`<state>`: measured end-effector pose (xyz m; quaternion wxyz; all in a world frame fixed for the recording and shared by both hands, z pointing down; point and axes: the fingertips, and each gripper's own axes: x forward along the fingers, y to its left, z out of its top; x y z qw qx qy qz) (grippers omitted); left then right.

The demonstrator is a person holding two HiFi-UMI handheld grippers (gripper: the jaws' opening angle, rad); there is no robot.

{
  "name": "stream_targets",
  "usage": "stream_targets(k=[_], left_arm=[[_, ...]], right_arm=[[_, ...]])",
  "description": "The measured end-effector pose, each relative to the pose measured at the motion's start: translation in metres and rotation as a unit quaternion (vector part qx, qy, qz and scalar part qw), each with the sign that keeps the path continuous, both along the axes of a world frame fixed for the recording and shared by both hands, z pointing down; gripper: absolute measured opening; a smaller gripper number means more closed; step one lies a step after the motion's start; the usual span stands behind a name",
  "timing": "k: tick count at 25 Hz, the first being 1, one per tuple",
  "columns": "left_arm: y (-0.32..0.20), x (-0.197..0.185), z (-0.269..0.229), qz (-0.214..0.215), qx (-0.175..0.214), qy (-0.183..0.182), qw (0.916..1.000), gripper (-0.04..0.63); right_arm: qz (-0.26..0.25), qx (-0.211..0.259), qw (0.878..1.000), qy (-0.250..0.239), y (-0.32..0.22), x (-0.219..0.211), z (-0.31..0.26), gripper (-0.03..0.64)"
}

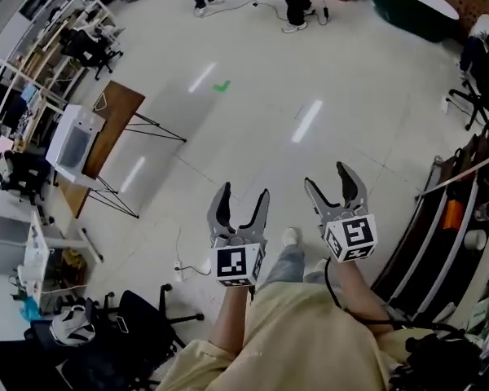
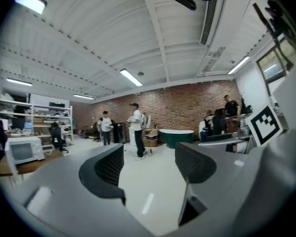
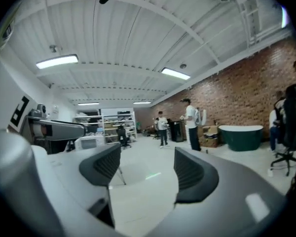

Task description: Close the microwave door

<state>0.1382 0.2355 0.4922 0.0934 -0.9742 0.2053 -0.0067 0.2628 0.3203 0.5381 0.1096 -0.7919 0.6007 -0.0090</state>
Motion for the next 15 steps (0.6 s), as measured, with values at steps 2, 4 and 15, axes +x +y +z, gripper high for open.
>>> stream_targets(k=[2,4,15], left_arm=[[-0.029,-0.044,-0.005,-0.053,-0.003,0.008,0.9986,0.328],[-0.054,-0.081,-0.009,-0.093,-0.004,0.016,0.9955,0.324],[-0.201,-0.262,0.027,-0.301,0.006,0.066,0.9513,0.324]], right_arm=[[-0.063,-0.009,0.998,0.010,-0.038,-0.047,-0.004,0.328],[-0.107,-0.011,0.994,0.024,-0.070,-0.083,-0.014,0.328],[-0.314,0.015,0.947,0.073,-0.289,-0.233,-0.007,0.327]])
